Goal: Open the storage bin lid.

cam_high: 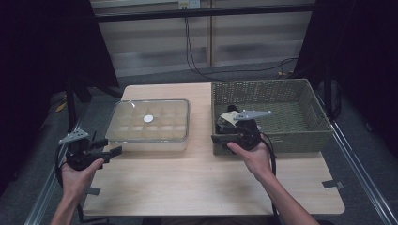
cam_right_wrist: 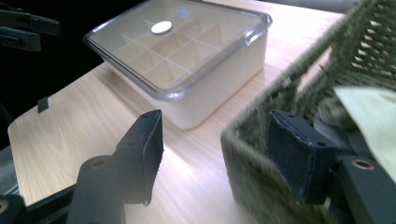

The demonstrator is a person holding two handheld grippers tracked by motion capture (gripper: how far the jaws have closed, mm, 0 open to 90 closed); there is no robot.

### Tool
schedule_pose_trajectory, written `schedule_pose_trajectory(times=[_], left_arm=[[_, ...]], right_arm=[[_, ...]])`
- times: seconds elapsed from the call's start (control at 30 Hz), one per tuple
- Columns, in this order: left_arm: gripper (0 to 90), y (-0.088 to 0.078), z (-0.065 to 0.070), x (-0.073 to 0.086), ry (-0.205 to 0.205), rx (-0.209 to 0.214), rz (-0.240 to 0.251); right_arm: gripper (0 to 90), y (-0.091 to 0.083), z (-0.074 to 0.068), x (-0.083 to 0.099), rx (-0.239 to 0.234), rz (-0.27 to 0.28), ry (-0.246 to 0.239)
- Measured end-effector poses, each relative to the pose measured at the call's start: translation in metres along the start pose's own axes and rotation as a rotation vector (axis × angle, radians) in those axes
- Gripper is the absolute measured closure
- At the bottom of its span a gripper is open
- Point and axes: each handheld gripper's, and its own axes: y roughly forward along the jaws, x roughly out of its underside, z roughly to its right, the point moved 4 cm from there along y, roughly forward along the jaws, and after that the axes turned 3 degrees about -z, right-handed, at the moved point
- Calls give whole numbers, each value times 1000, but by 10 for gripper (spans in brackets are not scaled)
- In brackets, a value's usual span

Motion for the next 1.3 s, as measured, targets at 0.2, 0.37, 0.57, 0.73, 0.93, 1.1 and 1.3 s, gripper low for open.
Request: schedule_pose_trajectory(times=[0.2, 0.37, 0.57, 0.73, 0.93, 1.1, 1.3], left_arm=[[224, 2, -8, -6, 7, -1, -18], [208, 6, -16, -10, 3, -17, -34], [198, 11, -24, -15, 3, -18, -58], [181, 14, -30, -20, -11, -23, -59], [174, 19, -36, -26, -9, -30, -76], [173, 23, -43, -29, 1, -43, -91], [145, 27, -52, -34, -19, -23, -87]], right_arm=[[374, 16, -3, -17, -20, -21, -16], [378, 30, -5, -27, -32, -37, -26], [392, 44, -7, -39, -34, -49, -31], [403, 60, -9, -46, -44, -74, -37], [402, 78, -7, -54, -50, -112, -19], [378, 92, -3, -63, -37, -141, 1], [371, 102, 2, -72, -14, -158, 16]])
